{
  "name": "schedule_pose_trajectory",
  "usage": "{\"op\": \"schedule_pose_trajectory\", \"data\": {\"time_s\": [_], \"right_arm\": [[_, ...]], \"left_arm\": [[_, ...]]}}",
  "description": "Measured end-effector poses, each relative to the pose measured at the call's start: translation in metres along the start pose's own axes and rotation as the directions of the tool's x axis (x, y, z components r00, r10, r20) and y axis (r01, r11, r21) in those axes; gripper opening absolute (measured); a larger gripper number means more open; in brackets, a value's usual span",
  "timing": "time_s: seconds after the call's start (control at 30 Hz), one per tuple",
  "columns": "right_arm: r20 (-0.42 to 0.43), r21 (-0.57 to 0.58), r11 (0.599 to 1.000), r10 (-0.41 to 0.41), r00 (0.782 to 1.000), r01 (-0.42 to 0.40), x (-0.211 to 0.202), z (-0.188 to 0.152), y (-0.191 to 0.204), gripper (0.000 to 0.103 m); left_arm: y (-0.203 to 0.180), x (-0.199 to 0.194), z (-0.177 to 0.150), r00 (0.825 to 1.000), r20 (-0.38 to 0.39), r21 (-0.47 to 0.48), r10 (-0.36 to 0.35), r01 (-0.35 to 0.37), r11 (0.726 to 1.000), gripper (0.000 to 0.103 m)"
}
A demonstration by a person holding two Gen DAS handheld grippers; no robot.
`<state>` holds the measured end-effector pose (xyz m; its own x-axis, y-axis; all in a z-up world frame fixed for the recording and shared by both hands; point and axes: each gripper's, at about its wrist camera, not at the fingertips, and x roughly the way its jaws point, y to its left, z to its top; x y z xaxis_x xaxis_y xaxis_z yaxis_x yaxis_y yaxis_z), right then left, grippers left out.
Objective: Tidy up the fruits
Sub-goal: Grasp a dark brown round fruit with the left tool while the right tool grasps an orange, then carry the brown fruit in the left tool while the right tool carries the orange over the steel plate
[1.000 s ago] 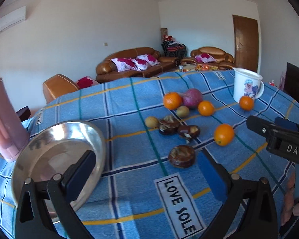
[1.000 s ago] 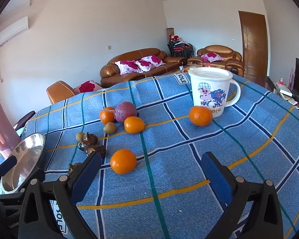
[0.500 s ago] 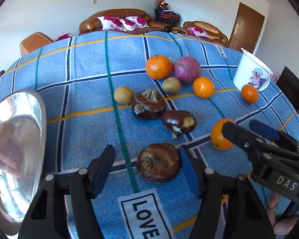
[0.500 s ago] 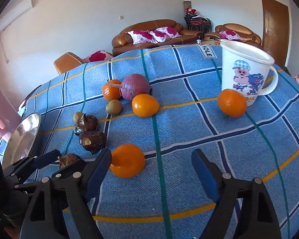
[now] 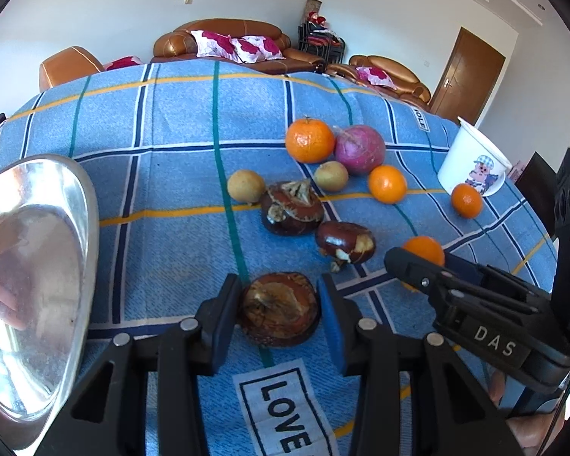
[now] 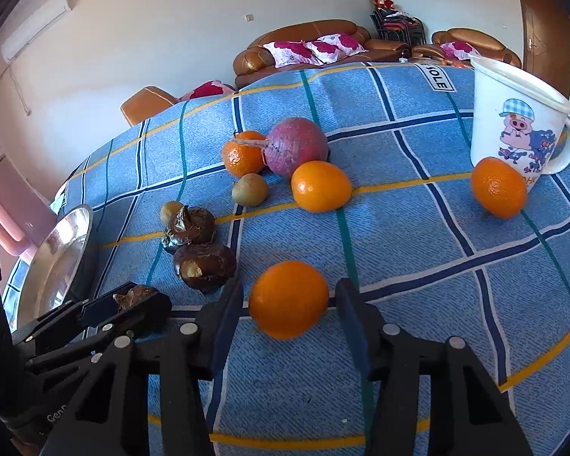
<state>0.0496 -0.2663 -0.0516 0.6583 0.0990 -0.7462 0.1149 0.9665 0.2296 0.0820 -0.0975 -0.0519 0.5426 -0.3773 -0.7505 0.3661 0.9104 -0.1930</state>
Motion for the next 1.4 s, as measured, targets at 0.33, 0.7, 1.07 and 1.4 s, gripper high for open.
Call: {"op": "schedule_pose_trajectory", "data": {"time_s": [0.33, 0.7, 1.07, 1.4], "right_arm": [[0.079, 0.002, 0.999, 0.034, 0.996, -0.035, -0.018, -0.006, 0.0, 0.041], [0.158, 0.005, 1.0, 0.021, 0.987, -0.022, -0.046, -0.03, 0.027, 0.041], [0.229, -0.132, 0.989, 0.092, 0.969, -0.063, -0.054, -0.04, 0.122, 0.041], [0.163, -0.222, 0.961, 0.201, 0.966, -0.162, -0.011, -0.035, 0.216, 0.042]], "left_arm": [[0.005, -0.04, -0.013, 0.983, 0.143, 0.09, 0.112, -0.126, 0.988, 0.043], [0.05, -0.086, -0.022, 0.965, 0.23, 0.054, 0.127, -0.143, 0.988, 0.043], [0.123, -0.111, -0.025, 0.938, 0.264, -0.038, 0.224, -0.222, 0.974, 0.043], [0.177, -0.117, -0.027, 0.914, 0.242, -0.123, 0.325, -0.303, 0.945, 0.043]]}}
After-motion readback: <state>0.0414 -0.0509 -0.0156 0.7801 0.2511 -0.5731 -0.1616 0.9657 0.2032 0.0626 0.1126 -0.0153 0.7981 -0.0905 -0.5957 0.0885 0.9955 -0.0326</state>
